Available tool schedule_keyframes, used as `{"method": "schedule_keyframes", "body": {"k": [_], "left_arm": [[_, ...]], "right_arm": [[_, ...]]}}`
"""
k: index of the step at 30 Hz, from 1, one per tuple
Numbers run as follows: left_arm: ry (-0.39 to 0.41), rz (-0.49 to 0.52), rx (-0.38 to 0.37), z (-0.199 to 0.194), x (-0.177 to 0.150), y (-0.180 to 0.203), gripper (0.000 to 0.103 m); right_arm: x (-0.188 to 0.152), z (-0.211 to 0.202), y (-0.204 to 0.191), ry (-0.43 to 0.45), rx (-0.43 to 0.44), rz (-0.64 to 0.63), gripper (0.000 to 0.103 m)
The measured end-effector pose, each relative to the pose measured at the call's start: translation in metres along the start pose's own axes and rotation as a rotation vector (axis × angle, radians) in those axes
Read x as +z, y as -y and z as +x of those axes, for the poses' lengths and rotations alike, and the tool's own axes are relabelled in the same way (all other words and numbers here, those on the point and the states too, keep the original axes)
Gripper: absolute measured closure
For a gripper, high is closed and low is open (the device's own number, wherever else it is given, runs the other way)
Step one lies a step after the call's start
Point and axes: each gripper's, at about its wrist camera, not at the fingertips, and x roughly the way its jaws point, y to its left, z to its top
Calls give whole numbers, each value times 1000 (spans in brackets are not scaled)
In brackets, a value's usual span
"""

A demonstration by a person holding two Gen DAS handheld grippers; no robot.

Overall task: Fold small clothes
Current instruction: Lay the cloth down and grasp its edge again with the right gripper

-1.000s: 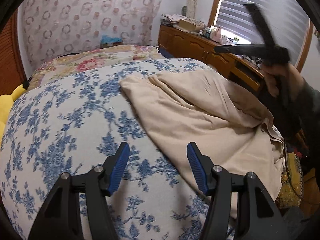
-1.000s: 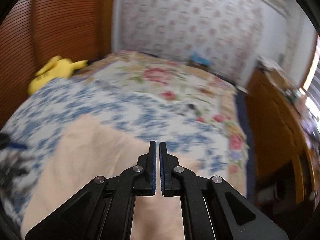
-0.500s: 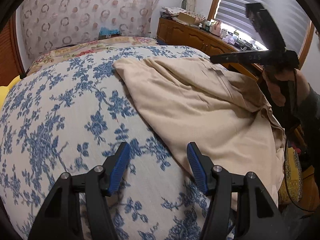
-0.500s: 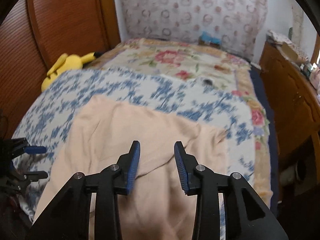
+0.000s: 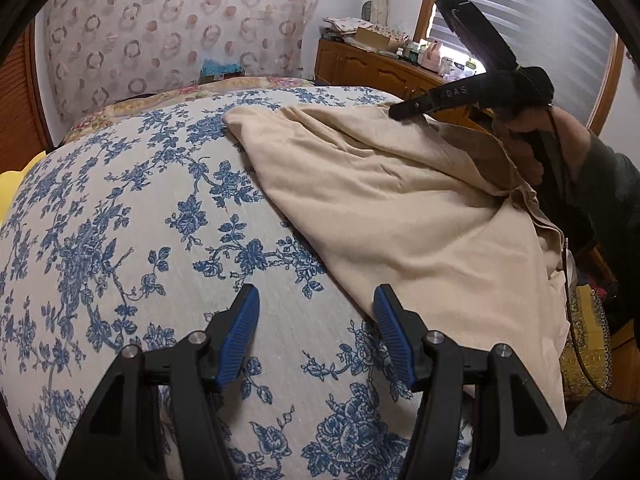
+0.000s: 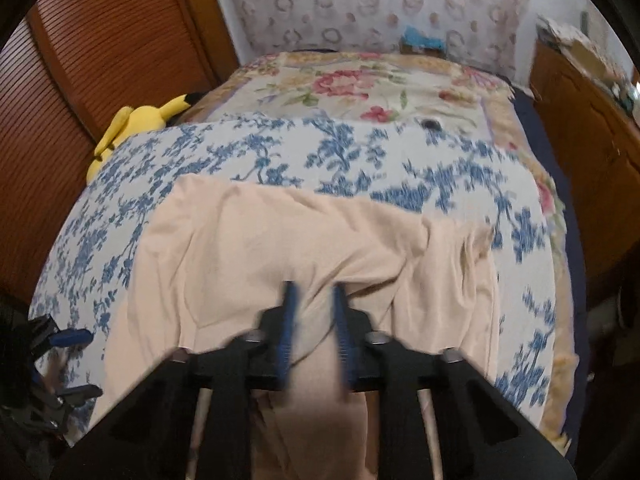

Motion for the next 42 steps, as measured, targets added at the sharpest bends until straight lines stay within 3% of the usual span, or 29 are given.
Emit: {"method": "schedule_keyframes", "body": {"k": [5,9,12,14,19,24,28,32,34,35,37,42], "left_arm": [[2,-7,-4,0,-1,-1,44],[5,-2,-1,1,-1,-1,44],[7,-4,-5,1,-2,-1,44],[7,-4,-5,1,-3,0,44],[8,-4,-4,0,-3,0,44],[28,7,27,-5,-1,4,44],[60,34,14,-17,5,21,44],[77,58,-5,-23,10,35,44],[80,70,-17,-24,11,44,44],[78,76,-23,-24,11,48,44],[73,87,-33,-23,11,55,44],[56,114,-60,-22,6,73,44]], "right_arm": [[20,-21,16,93,-155,-32,102],[39,-24,53,101,-301,11,102],[40,-18,67,61,-342,5,101],[34,-18,70,41,-374,18,83],[-10,-50,54,62,-303,-3,71],[-75,-95,6,82,-115,-28,62],[-116,-101,-27,73,-60,-62,59],[-142,-90,-34,27,-46,-40,59],[-153,-89,-34,23,-51,-35,60],[-157,-90,-32,22,-53,-33,76],[-167,-101,-28,39,-50,-26,99],[-201,-147,-7,91,-99,31,101]]}}
